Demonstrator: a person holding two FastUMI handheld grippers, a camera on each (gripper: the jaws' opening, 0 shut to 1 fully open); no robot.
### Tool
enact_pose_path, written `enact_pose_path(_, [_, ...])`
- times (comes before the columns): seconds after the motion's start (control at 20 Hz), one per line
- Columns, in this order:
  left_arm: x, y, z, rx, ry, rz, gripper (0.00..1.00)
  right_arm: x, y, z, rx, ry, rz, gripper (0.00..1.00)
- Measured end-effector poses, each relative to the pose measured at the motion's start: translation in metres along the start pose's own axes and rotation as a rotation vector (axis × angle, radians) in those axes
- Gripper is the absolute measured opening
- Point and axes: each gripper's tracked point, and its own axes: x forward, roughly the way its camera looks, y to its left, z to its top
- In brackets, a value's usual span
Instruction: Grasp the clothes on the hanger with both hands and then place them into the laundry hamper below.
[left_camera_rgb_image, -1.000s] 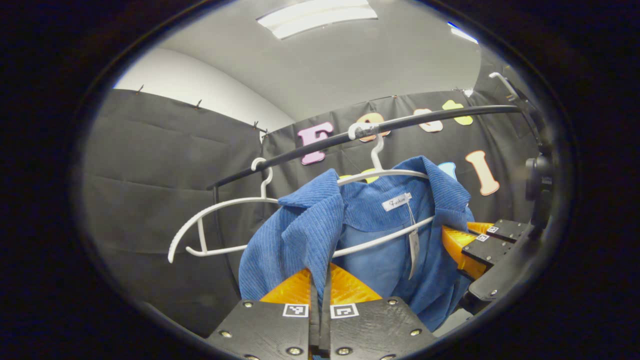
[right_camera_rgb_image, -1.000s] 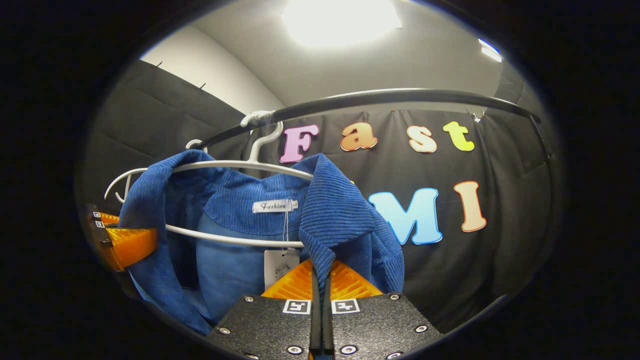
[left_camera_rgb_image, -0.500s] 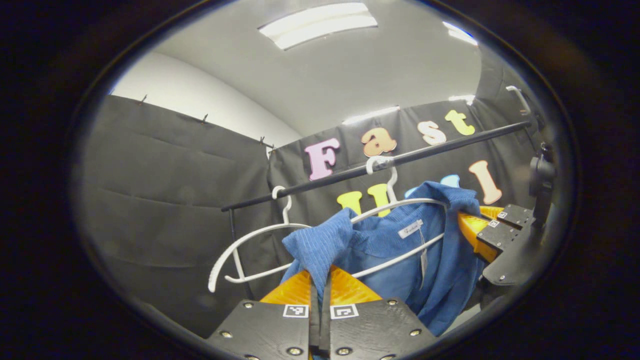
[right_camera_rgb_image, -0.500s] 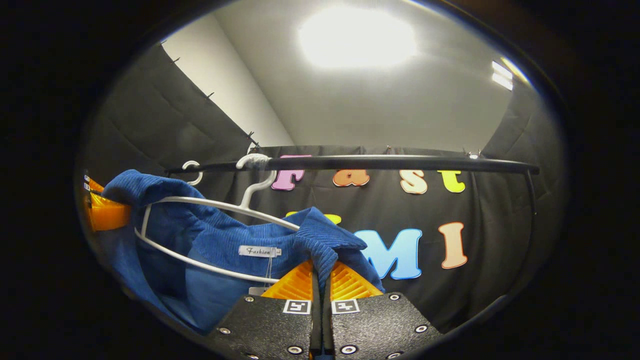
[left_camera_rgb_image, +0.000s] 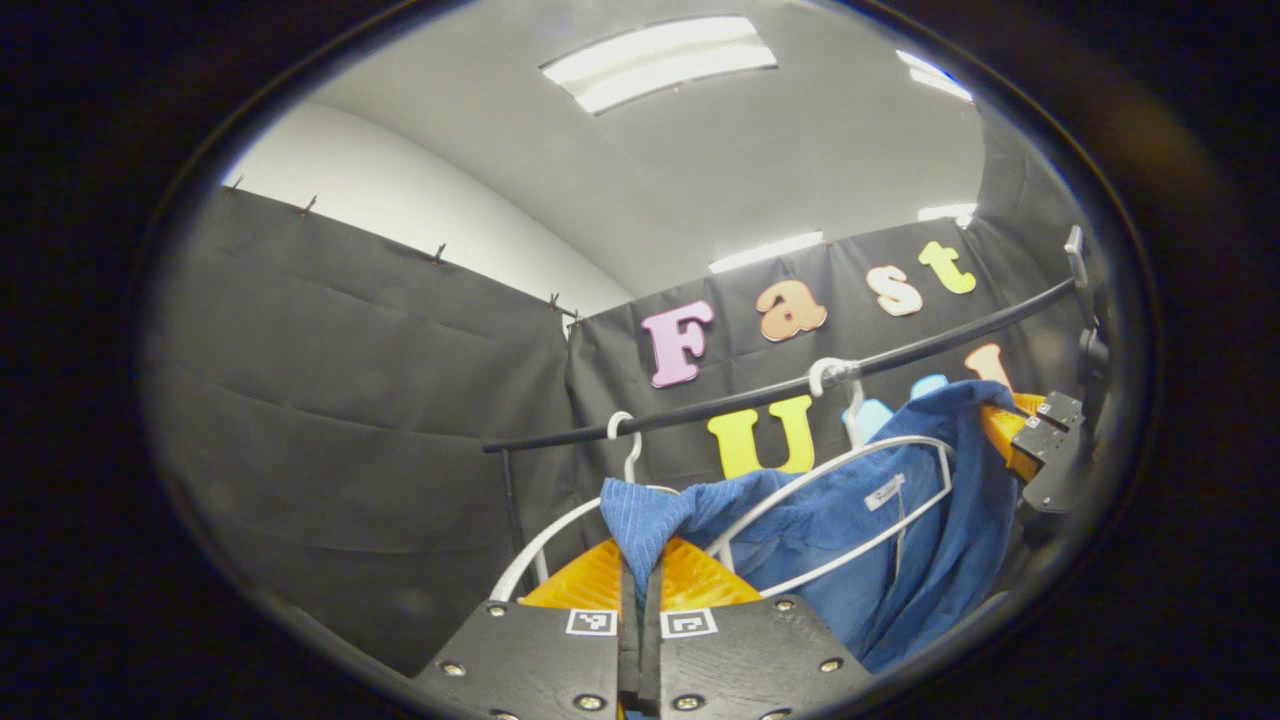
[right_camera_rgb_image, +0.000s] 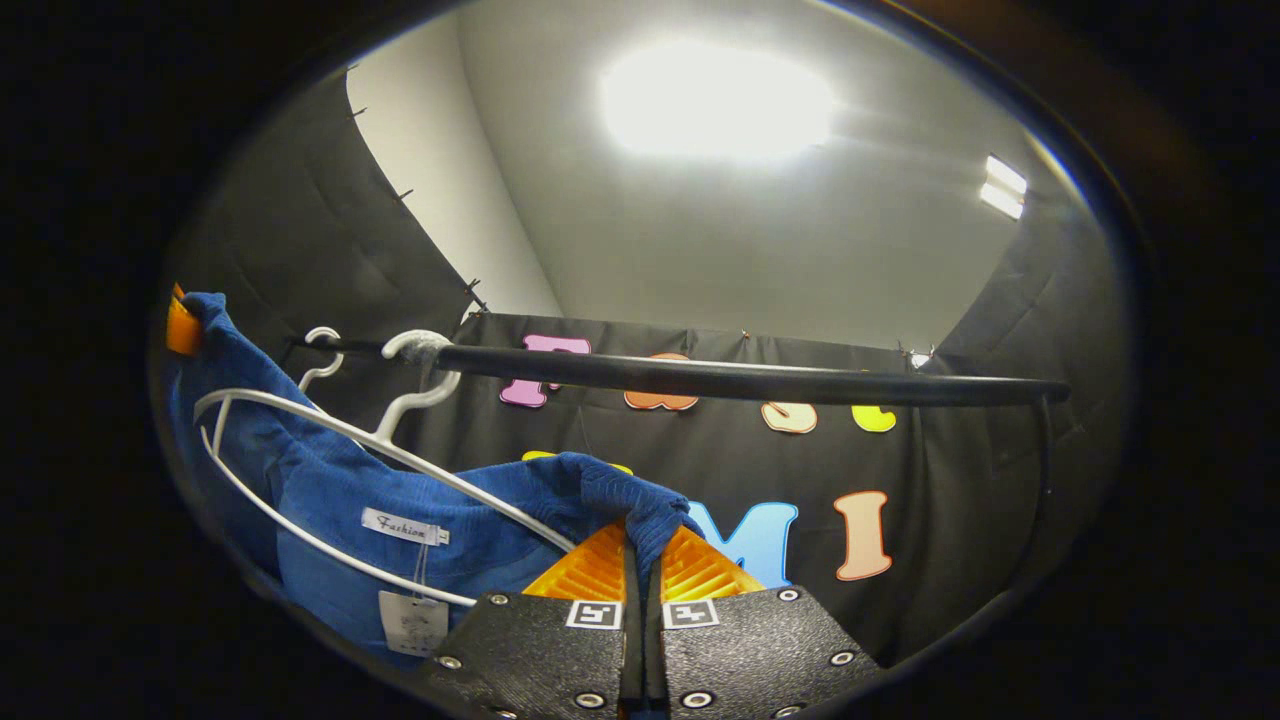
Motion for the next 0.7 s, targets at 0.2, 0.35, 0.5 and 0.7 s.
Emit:
enact_pose_path(0.2, [0.007,0.026,0.004,0.029,-0.010,-0.002,0.01,0.006,-0.014,-0.008,-0.039,-0.005,-0.014,0.01])
enact_pose_path(0.35, [0.014,0.030,0.009,0.032,-0.031,-0.015,0.00,0.015,-0.029,-0.018,-0.058,-0.008,-0.037,0.01])
enact_pose_path(0.5, [0.023,0.028,0.001,0.052,-0.034,-0.037,0.00,0.016,-0.039,-0.029,-0.068,0.012,-0.055,0.01])
enact_pose_path(0.7, [0.036,0.023,-0.032,0.051,0.021,-0.078,0.00,0.021,-0.049,-0.053,-0.057,0.068,-0.078,0.00])
